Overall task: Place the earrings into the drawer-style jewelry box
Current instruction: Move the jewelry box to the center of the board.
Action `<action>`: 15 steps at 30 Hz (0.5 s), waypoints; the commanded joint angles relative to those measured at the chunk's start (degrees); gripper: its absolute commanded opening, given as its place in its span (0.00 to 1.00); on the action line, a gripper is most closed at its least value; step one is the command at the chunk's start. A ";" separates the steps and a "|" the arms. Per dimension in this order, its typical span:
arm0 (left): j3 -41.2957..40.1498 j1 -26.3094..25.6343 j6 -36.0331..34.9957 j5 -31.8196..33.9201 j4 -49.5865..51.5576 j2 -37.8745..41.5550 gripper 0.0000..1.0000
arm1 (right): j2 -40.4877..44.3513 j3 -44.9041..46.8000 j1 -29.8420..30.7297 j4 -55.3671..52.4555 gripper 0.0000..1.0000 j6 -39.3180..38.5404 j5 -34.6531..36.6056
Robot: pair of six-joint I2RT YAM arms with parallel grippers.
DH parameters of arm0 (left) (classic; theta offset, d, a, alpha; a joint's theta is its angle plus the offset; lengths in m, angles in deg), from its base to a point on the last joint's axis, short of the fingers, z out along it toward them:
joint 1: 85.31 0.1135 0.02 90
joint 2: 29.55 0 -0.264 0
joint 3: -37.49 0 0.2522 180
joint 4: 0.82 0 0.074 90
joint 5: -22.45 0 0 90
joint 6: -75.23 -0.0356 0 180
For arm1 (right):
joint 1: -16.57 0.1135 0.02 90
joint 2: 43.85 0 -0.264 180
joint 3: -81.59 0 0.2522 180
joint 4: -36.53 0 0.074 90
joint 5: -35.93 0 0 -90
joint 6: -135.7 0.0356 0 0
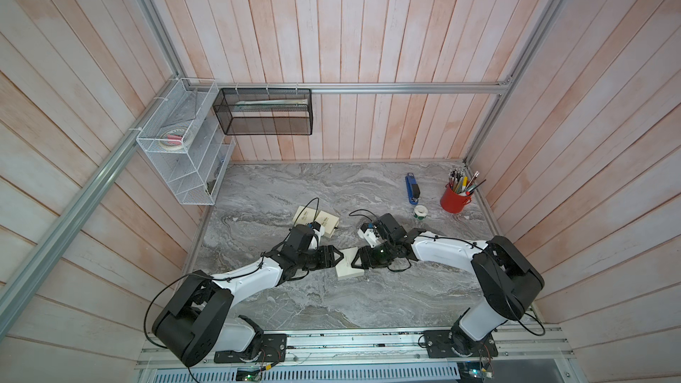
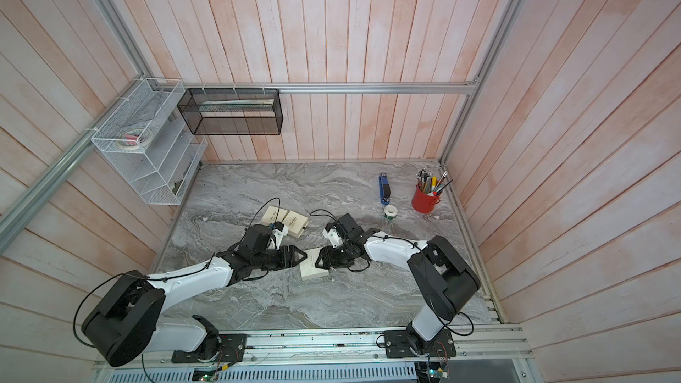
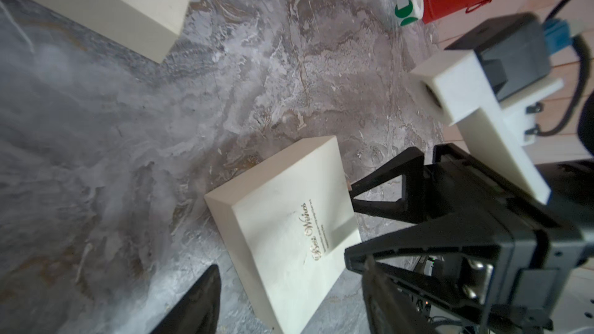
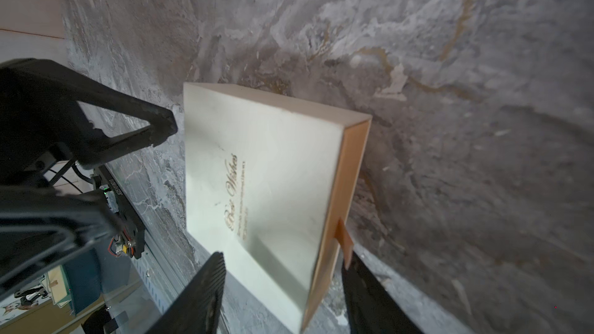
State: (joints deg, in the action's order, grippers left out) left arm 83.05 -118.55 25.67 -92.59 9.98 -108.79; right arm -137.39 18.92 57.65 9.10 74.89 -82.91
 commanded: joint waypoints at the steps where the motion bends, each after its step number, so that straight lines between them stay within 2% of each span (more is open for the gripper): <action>1: -0.41 -0.43 0.91 -1.02 -2.90 -1.74 0.64 | 0.89 1.10 1.18 -0.81 0.54 0.87 -0.32; 3: -0.27 -0.43 1.50 -0.98 -3.50 -2.22 0.60 | 0.48 1.18 1.55 0.25 0.50 1.14 -1.66; 8: -0.10 -0.43 3.22 -2.28 -6.31 -3.71 0.55 | -1.48 0.44 2.16 3.17 0.46 2.22 -4.44; 15: 1.71 1.31 1.52 -0.87 -5.50 -5.32 0.54 | -4.38 -1.51 2.86 7.61 0.45 4.41 -4.75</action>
State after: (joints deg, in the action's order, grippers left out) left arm 83.11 -117.98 28.08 -92.59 5.63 -112.64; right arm -140.14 19.27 59.56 11.96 78.12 -86.45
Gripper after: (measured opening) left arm 0.538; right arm 0.456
